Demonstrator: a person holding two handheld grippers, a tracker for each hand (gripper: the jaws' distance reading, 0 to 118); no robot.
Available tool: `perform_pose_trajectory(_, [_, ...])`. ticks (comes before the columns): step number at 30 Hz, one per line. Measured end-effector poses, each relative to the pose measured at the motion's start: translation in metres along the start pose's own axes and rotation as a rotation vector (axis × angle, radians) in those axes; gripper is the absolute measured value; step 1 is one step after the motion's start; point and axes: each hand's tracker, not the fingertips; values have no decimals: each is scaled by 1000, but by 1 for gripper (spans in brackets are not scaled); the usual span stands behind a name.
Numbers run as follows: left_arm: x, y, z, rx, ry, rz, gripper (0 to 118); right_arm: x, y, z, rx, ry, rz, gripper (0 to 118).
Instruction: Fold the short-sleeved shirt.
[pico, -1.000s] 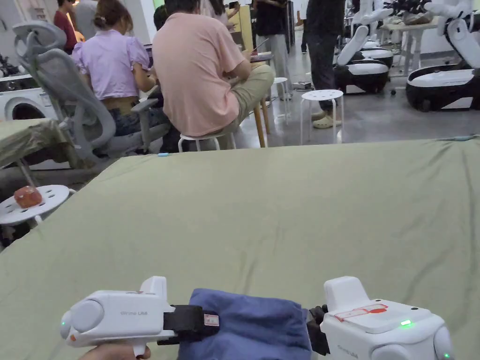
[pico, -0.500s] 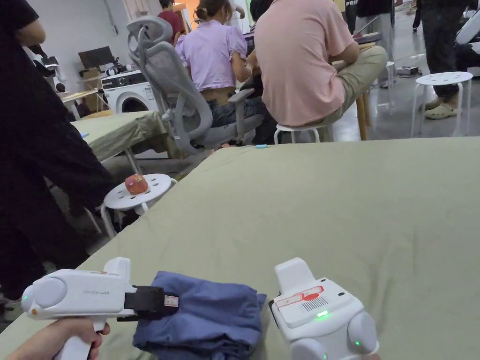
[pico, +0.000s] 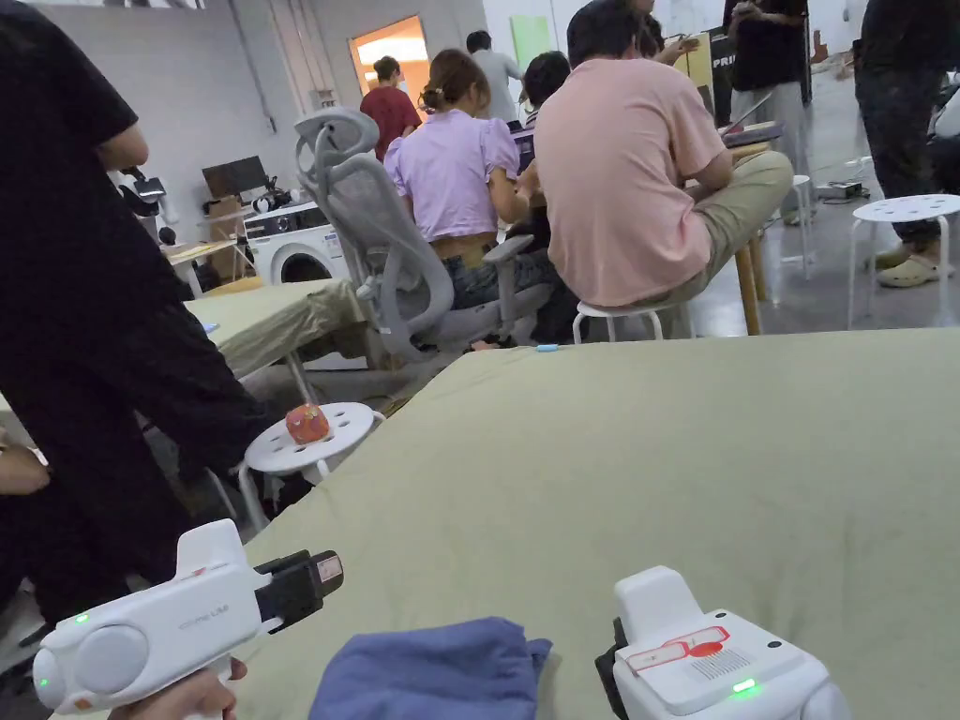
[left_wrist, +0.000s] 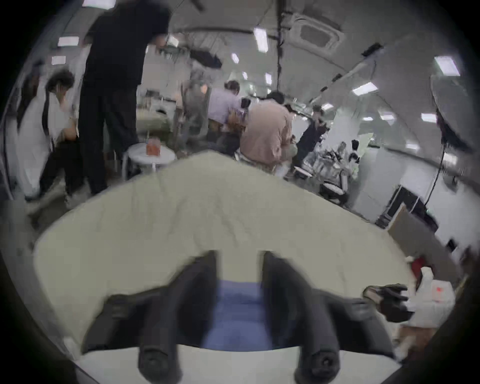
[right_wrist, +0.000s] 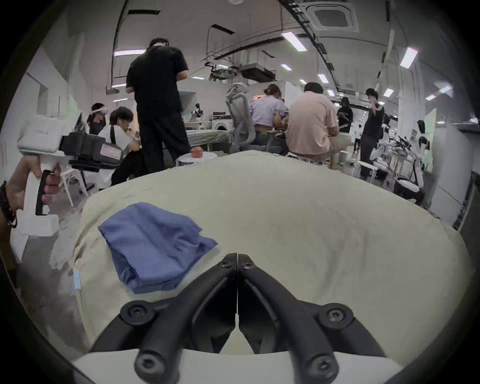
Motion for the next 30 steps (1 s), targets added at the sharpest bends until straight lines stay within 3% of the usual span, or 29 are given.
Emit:
perform_pose_trajectory(3, [74, -12, 24, 125, -14, -26, 15, 32, 0, 43, 68, -51, 14, 1])
perform_pose_trajectory(4, [93, -17, 28, 153, -45, 8, 0, 47, -2, 61, 87, -85, 23, 1])
perform_pose_trajectory(7, [165, -36, 36, 238, -93, 72, 0, 88, -8, 121, 112, -191, 1, 1])
perform_pose_trajectory(10, [244, -58, 47, 237, -196, -20, 0, 129, -17, 186, 157, -314, -87, 1])
perform_pose_trajectory(14, [346, -104, 71, 327, -237, -136, 0, 170, -45, 267, 221, -508, -113, 1])
perform_pose_trajectory(17, [400, -129, 89, 363, -278, -187, 0, 196, -72, 316, 246, -580, -154, 1])
perform_pose_trajectory(19, [428, -142, 99, 408, -281, -243, 0, 204, -86, 340, 247, -642, -156, 1])
perform_pose_trajectory(25, [470, -160, 123, 439, -249, -322, 0, 210, -113, 385, 284, -682, -160, 1])
perform_pose_trajectory(30, [466, -172, 139, 443, -193, -278, 0, 201, -132, 403, 334, -697, -196, 1])
